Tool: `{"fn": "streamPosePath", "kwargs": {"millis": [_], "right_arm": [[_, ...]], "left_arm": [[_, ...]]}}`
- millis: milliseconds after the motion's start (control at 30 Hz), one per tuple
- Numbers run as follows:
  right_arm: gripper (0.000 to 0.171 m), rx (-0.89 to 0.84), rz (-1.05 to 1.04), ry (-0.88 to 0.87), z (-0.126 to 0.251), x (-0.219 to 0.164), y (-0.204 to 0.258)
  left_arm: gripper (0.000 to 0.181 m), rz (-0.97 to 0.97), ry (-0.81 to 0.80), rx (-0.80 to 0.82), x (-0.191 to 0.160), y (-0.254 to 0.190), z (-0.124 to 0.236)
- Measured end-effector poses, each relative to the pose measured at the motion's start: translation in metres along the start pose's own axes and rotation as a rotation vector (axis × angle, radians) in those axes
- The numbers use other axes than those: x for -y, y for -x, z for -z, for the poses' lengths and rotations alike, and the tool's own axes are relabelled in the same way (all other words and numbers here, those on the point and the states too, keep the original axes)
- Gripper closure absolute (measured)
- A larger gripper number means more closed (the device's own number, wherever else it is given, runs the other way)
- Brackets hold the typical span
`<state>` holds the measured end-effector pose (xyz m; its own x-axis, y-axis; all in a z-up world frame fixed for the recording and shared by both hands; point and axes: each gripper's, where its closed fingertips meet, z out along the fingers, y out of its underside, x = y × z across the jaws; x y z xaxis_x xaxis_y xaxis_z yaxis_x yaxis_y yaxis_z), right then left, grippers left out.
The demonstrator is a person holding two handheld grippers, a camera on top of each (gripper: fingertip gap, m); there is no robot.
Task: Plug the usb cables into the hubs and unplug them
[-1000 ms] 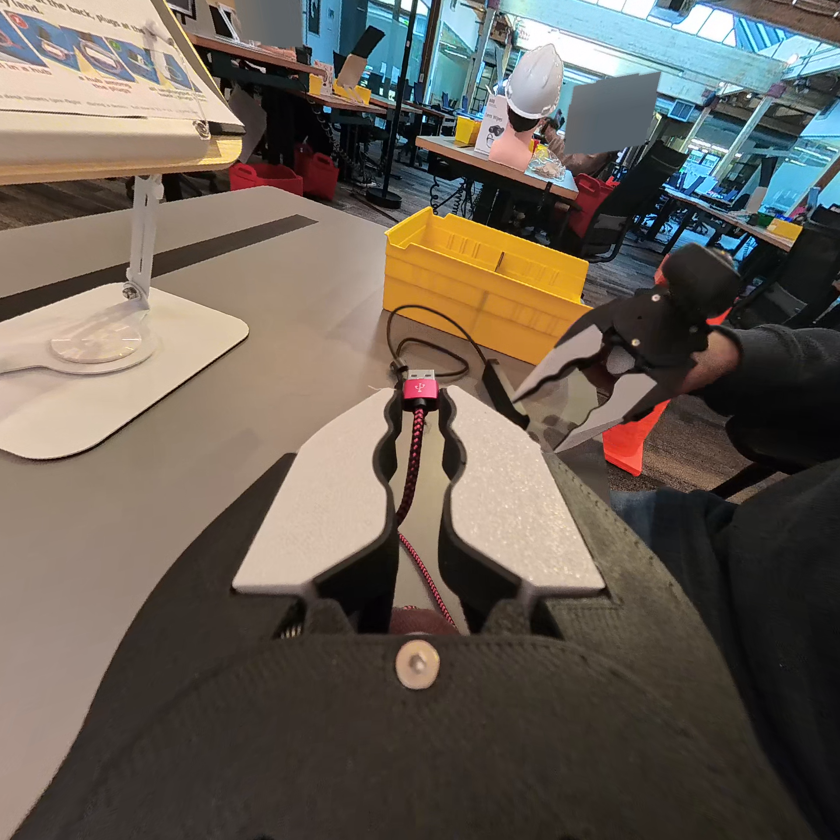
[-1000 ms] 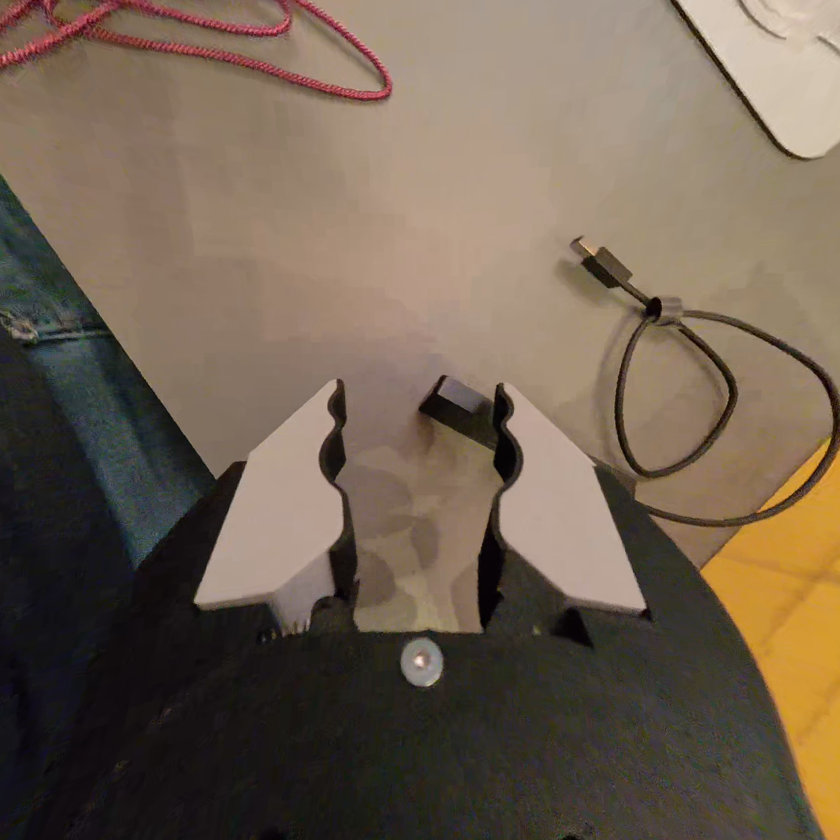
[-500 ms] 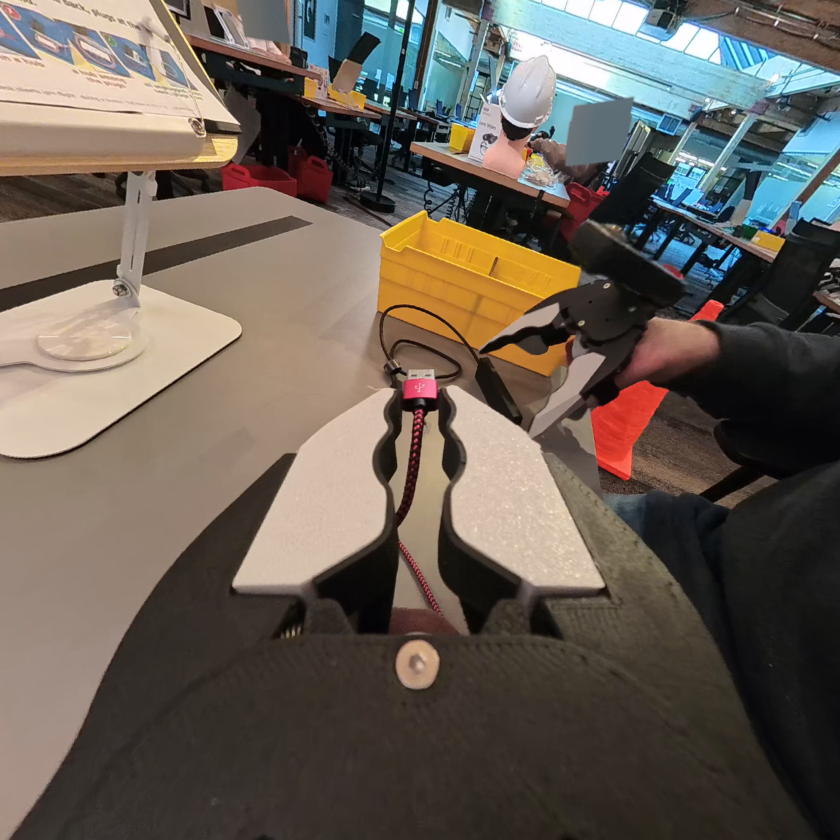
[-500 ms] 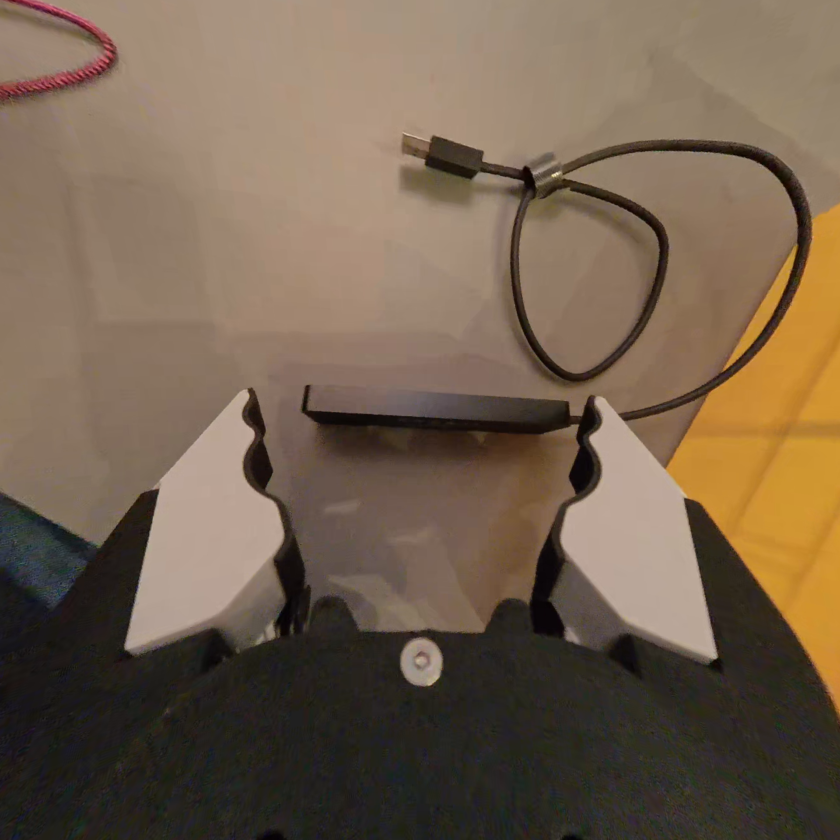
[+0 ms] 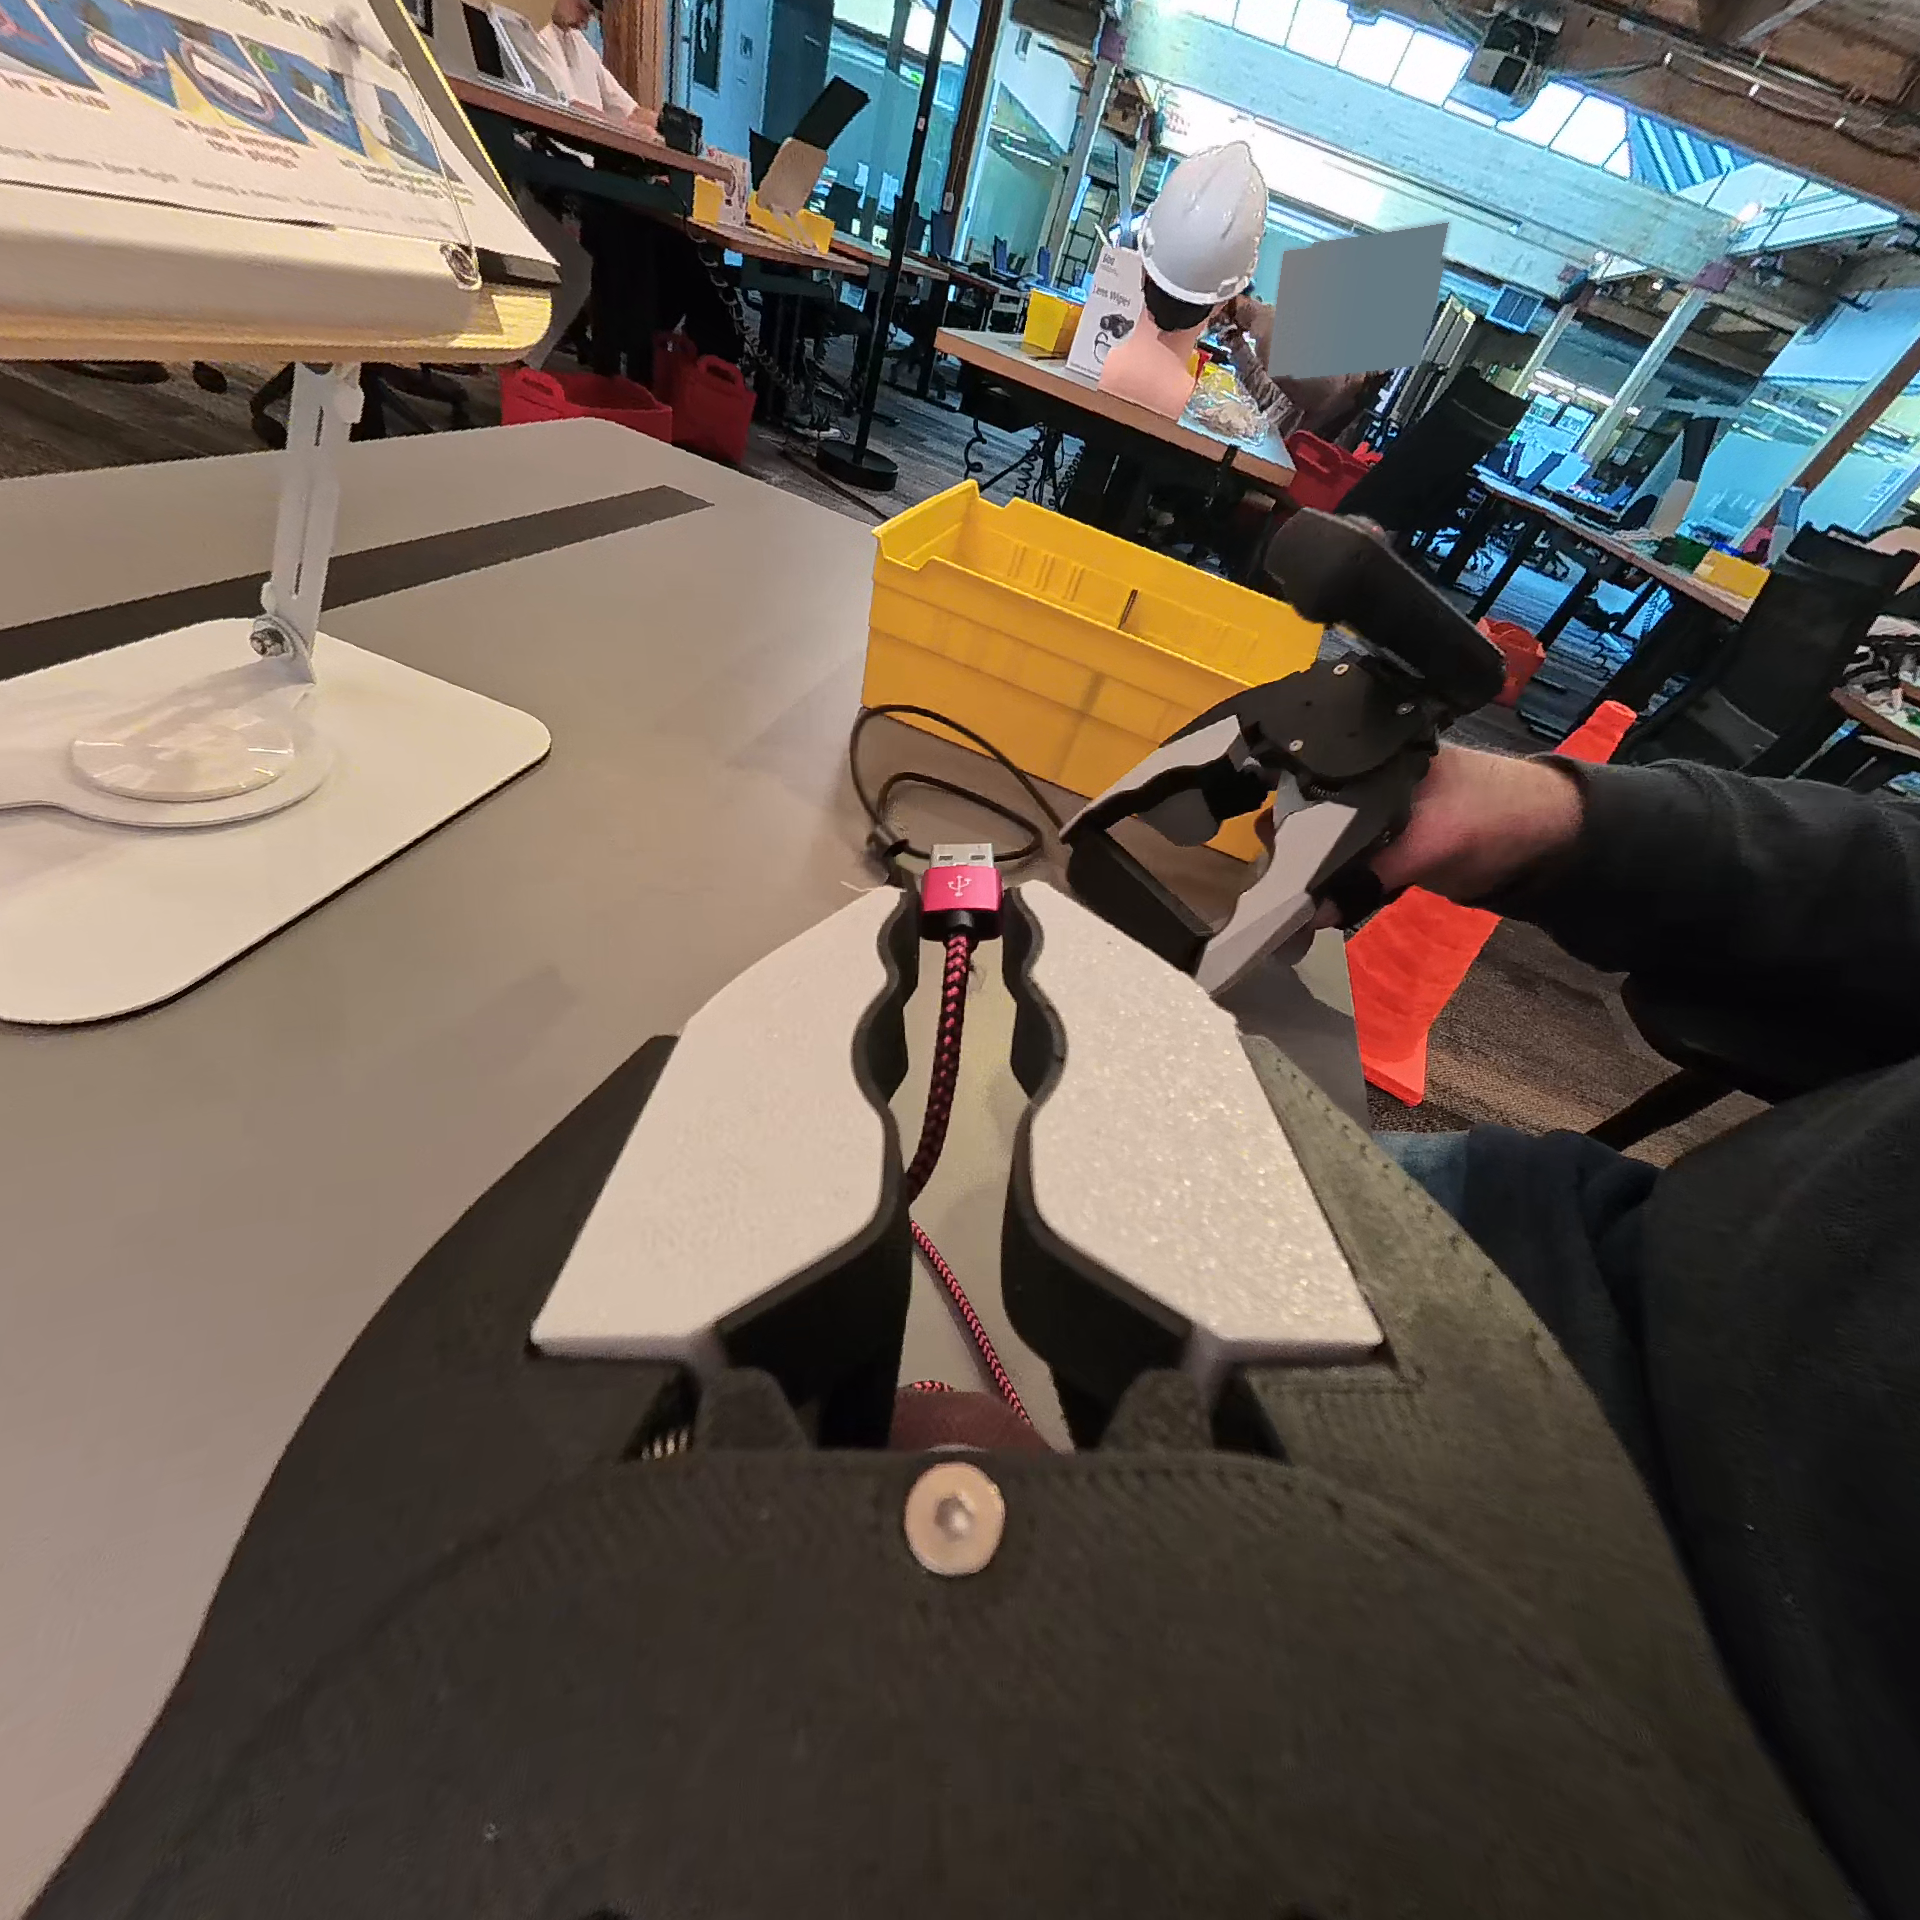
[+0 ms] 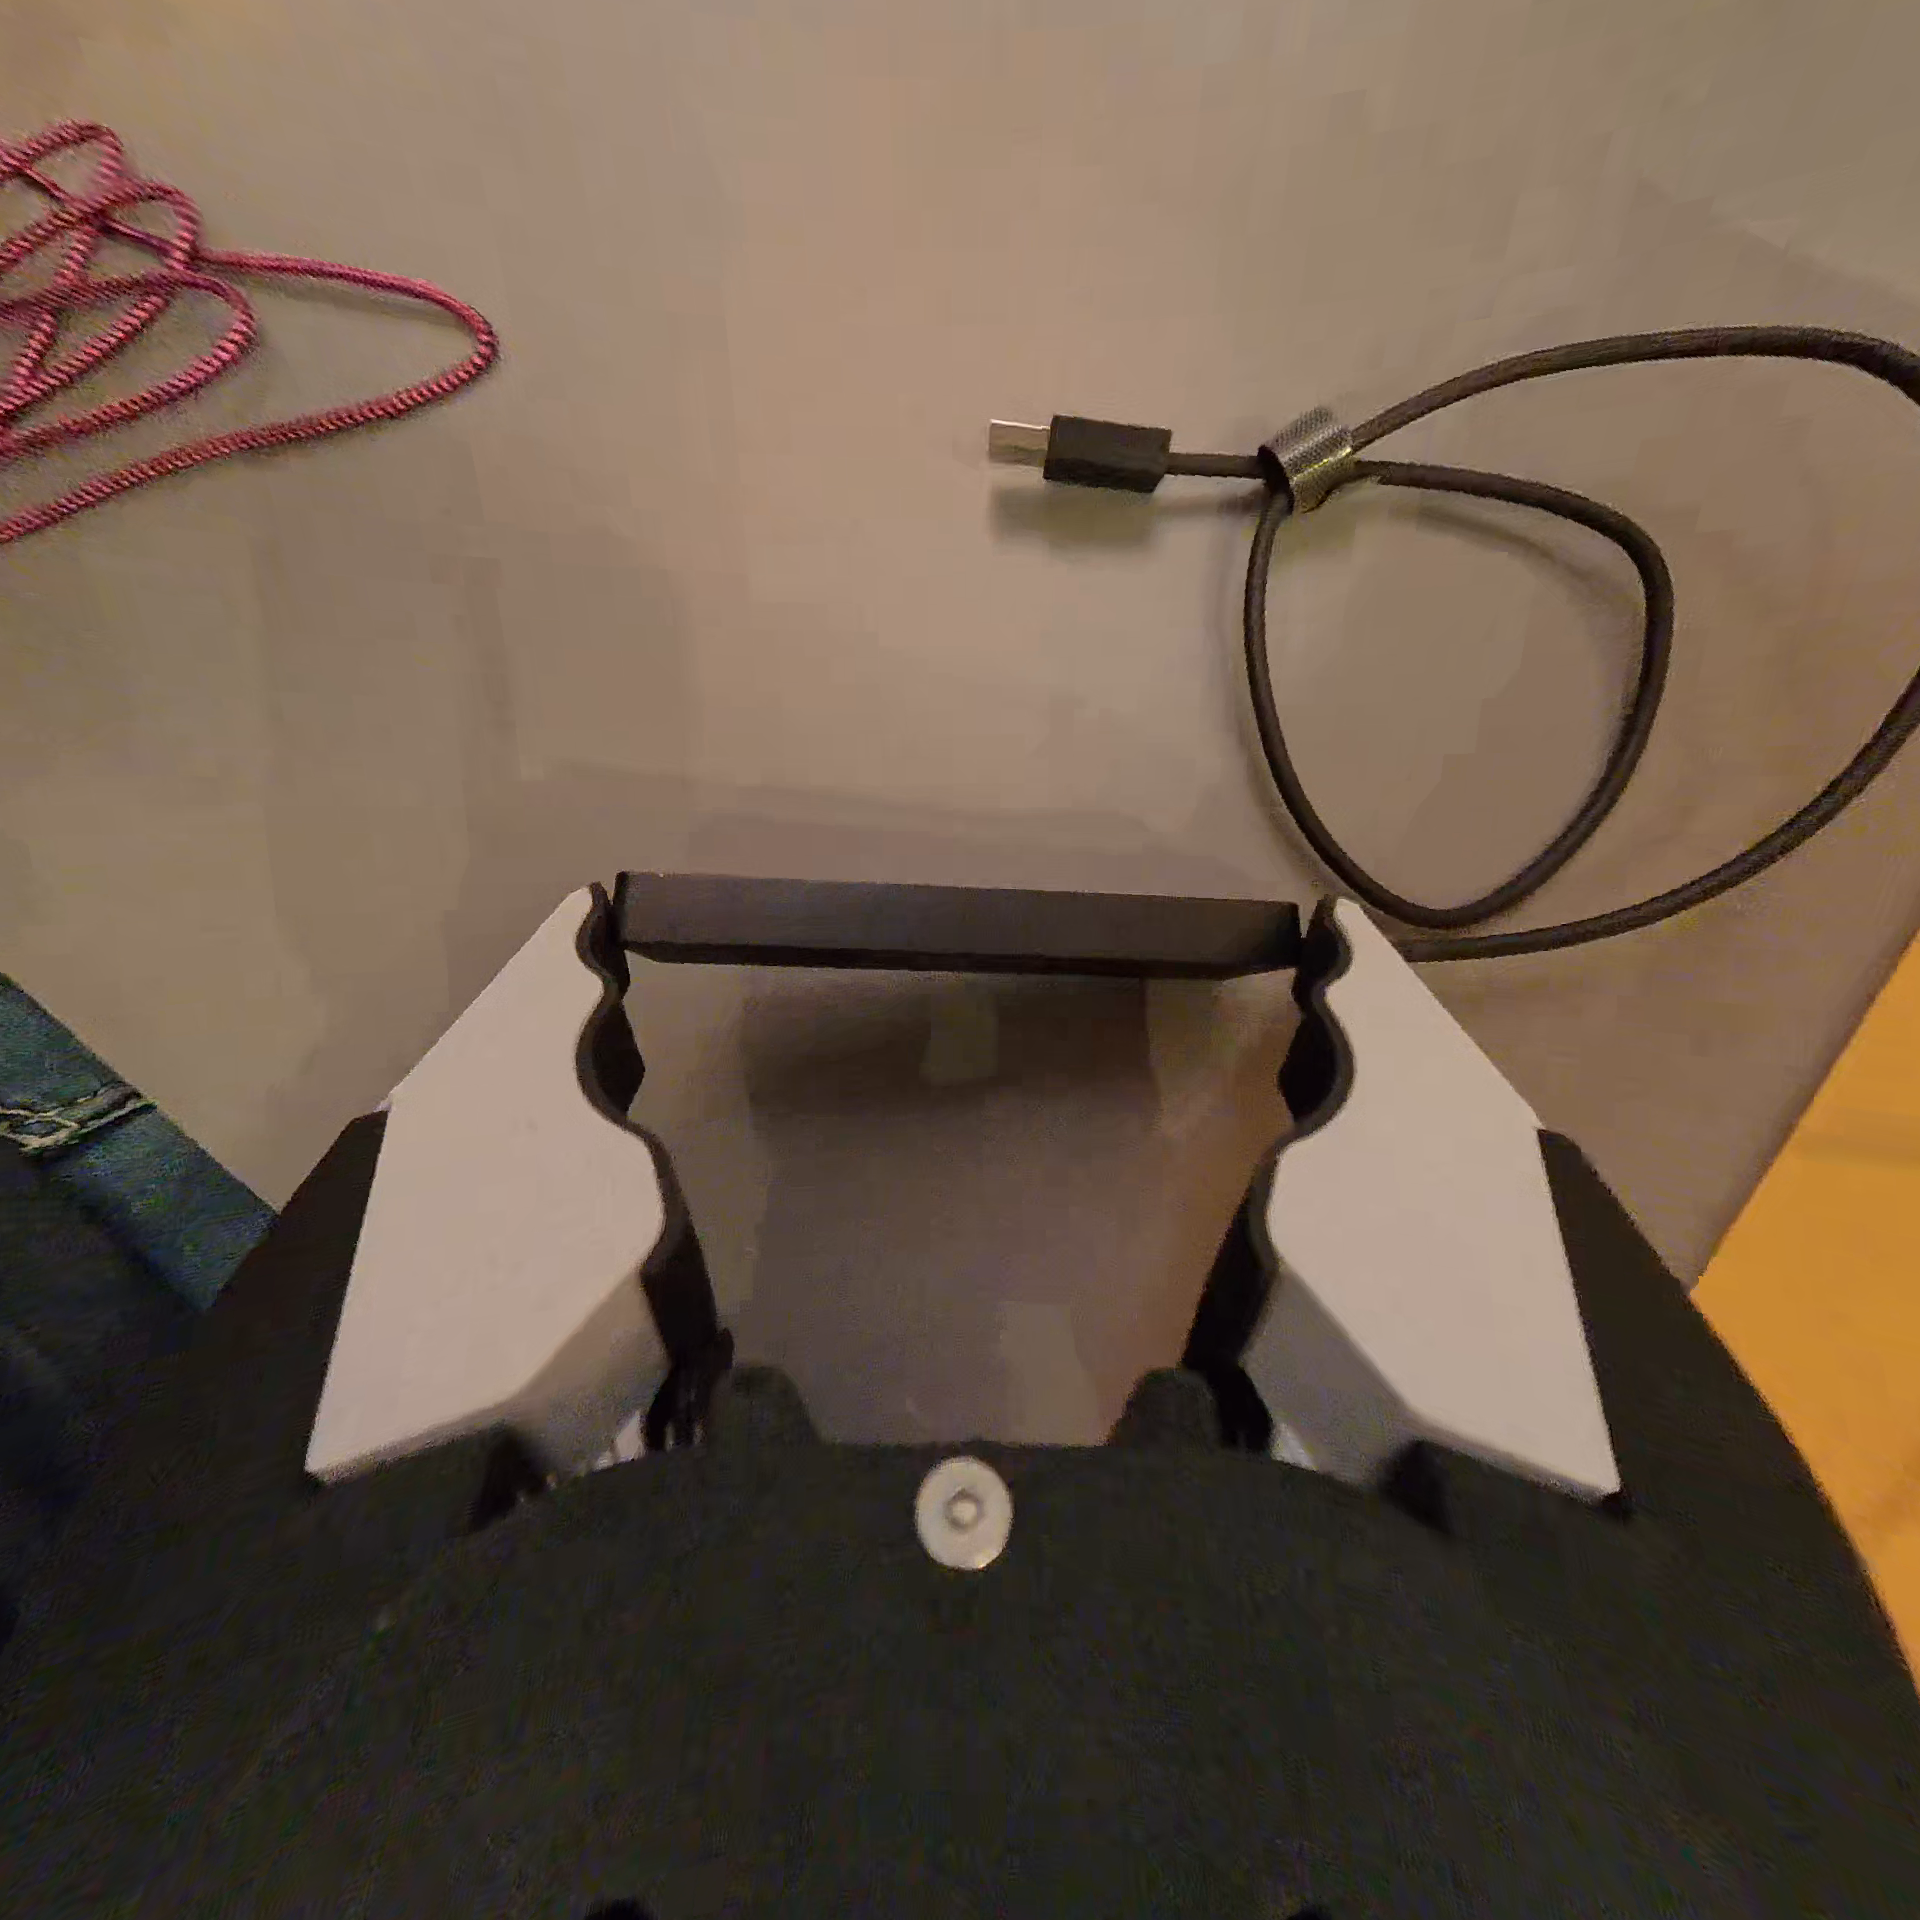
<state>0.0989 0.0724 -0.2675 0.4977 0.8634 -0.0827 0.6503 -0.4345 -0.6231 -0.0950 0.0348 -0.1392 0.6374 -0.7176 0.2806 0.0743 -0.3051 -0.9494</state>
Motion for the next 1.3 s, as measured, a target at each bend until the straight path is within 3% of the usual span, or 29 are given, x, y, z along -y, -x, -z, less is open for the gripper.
{"fn": "streamPosePath", "kwargs": {"millis": [333,900,1067,1300], "right_arm": [[0.045,0.480,-0.043,-0.416,0.014,0.088,0.070],[0.046,1.054,-0.273,-0.976,0.091,0.211,0.072],[0.046,0.934,-0.128,-0.836,0.054,0.200,0.084],[0.045,0.666,0.125,-0.424,-0.035,0.121,0.085]], "left_arm": [[0.166,-0.009,-0.010,0.010,0.005,0.000,0.003],[0.166,0.015,-0.106,-0.020,0.037,-0.018,-0.002],[0.166,0.011,-0.090,0.007,0.033,-0.012,0.000],[0.166,0.031,-0.072,0.014,0.022,-0.004,-0.002]]}}
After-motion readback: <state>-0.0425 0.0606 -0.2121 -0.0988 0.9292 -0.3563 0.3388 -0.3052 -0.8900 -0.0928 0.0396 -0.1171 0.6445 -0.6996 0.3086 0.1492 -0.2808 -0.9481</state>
